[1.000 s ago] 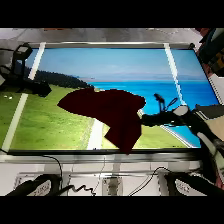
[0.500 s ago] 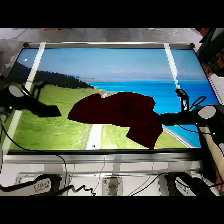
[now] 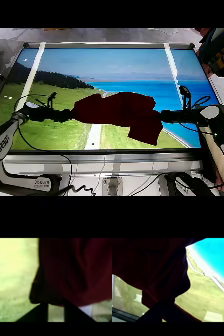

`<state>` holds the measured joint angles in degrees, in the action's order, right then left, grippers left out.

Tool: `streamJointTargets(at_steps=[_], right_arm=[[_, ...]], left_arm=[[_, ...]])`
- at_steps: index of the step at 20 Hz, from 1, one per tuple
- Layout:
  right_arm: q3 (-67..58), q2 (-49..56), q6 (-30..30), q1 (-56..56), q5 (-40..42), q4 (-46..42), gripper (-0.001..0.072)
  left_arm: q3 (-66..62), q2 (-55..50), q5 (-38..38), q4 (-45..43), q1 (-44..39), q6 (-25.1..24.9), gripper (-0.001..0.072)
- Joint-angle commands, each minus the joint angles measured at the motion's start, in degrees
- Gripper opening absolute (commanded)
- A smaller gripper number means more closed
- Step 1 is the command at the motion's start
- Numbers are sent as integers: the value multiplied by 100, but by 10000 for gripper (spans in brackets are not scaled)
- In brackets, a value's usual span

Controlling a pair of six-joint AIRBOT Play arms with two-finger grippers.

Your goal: Fold the clothes and pants, and hang the long-sleeved shirts on hangers.

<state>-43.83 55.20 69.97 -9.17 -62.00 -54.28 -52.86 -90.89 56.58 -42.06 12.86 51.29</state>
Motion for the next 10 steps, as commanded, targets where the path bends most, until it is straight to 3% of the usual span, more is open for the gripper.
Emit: streamJointTargets(at_steps=[1,2,5,10], right_arm=[[-4,-2,2,-4,17,101,20],[-11,-4,2,-4,17,103,20],[-144,-20,-2,-7,149,98,19],[-1364,-35,0,-7,98,101,19]], left_arm=[[-120,-111,-695,601,-15,-208,55],[-262,-101,-680,619,-13,-227,17],[-826,210,-494,614,-13,-229,16],[-1698,1838,-411,612,11,-295,16]])
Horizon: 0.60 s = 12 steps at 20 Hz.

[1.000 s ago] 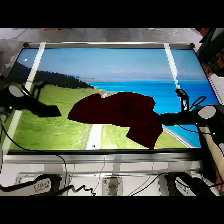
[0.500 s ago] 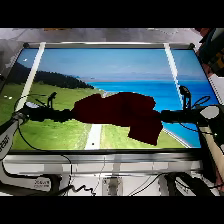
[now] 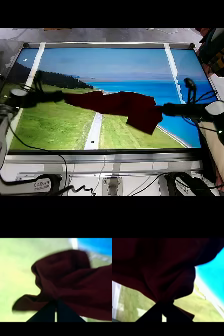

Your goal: Fold the clothes and pants, and hang the long-sleeved shirts on hangers.

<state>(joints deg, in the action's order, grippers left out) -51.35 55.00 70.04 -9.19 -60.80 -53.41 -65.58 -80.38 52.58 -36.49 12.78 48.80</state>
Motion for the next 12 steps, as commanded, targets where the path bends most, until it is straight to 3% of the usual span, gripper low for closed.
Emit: streamJointTargets(at_steps=[1,12], right_arm=[[-946,-81,-7,-4,-31,13,19],[-3591,-2433,-7,-4,-116,-76,19]], left_arm=[[-533,1193,-13,55,68,-48,16],[-638,5788,-1685,-555,1165,-42,16]])
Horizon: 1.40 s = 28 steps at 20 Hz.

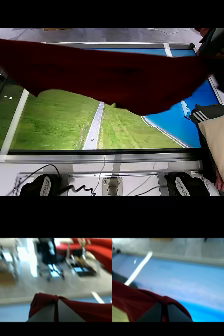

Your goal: Fold the clothes and pants, and hang the long-sleeved shirts on hangers.

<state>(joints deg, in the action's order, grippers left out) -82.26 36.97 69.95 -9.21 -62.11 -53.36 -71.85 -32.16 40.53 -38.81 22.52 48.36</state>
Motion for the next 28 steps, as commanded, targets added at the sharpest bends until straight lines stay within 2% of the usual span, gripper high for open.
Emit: streamJointTargets(at_steps=[1,4,7,13,15,17,19,21,23,25,26,27,28], right_arm=[[-601,-841,4,-2,68,-164,19],[-702,-1126,13,-2,411,-560,18],[-678,-678,463,-2,260,-804,18],[-122,1471,614,-2,-1010,-278,20],[22,2286,614,-2,-1071,-210,20],[90,3071,612,-2,-957,-216,20],[90,3797,614,-2,-745,-203,20],[90,4400,614,0,-380,-131,20],[90,4822,614,0,289,-11,20],[90,5115,614,0,1250,22,20],[90,5209,614,-2,1613,20,21],[90,5285,612,-2,1840,9,56],[90,5333,612,-2,1939,-39,251]], left_arm=[[-7,1217,-516,-463,186,4,16],[9,1495,-494,-643,186,79,16],[269,1200,-46,-634,186,546,16],[1423,-490,1543,-568,173,562,17],[1722,-1217,1561,-560,111,476,17],[1803,-2048,1567,-579,-72,-9,17],[1801,-2907,1486,-573,-319,-385,17],[1799,-3665,1062,-566,-562,-411,17],[1779,-4214,304,-356,-756,-409,17],[1779,-4562,-717,256,-929,-409,18],[1779,-4693,-1255,605,-1027,-409,102],[1779,-4782,-1663,796,-1119,-409,408],[1779,-4819,-1952,798,-1200,-400,701]])
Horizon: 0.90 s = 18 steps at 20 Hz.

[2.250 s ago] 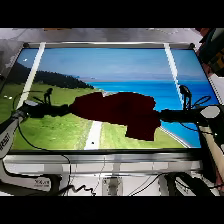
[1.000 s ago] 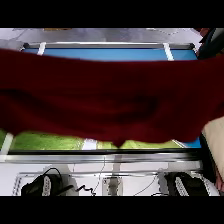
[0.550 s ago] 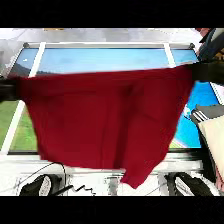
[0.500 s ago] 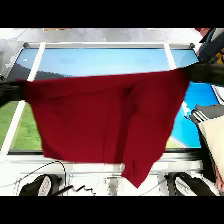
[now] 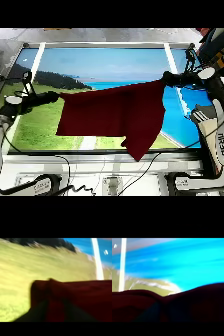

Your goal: Fold the clothes and pants, and hang the long-sleeved shirts on hangers.

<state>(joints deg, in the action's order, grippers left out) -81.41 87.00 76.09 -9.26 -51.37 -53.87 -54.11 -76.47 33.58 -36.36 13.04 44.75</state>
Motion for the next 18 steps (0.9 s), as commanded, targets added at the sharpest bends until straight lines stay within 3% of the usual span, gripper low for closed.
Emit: streamJointTargets(at_steps=[1,3,5,7,9,10,12,16,18], right_arm=[[2,334,-15,0,833,-219,417],[-2,260,-11,-138,225,-1091,404],[-2,188,-15,-483,-946,-1641,310],[31,160,-186,-940,-2376,-1818,308],[313,127,-702,-1408,-3781,-1722,179],[623,24,-846,-1617,-4089,-1504,179],[1644,-424,-1154,-1980,-3971,-739,174],[3978,-1517,-1517,-2135,-2621,-22,184],[4723,-1764,-1519,-2103,-2059,348,380]], left_arm=[[2,-376,-1320,505,-269,-70,714],[2,-173,-1056,372,-197,-68,711],[2,313,-409,33,4,-68,707],[2,975,291,-603,251,-66,706],[2,1668,914,-1220,514,-61,704],[2,2013,1272,-1443,647,-9,683],[4,2588,1768,-1904,850,402,562],[4,3047,2186,-2496,1075,953,551],[7,2990,2682,-2538,1075,997,562]])
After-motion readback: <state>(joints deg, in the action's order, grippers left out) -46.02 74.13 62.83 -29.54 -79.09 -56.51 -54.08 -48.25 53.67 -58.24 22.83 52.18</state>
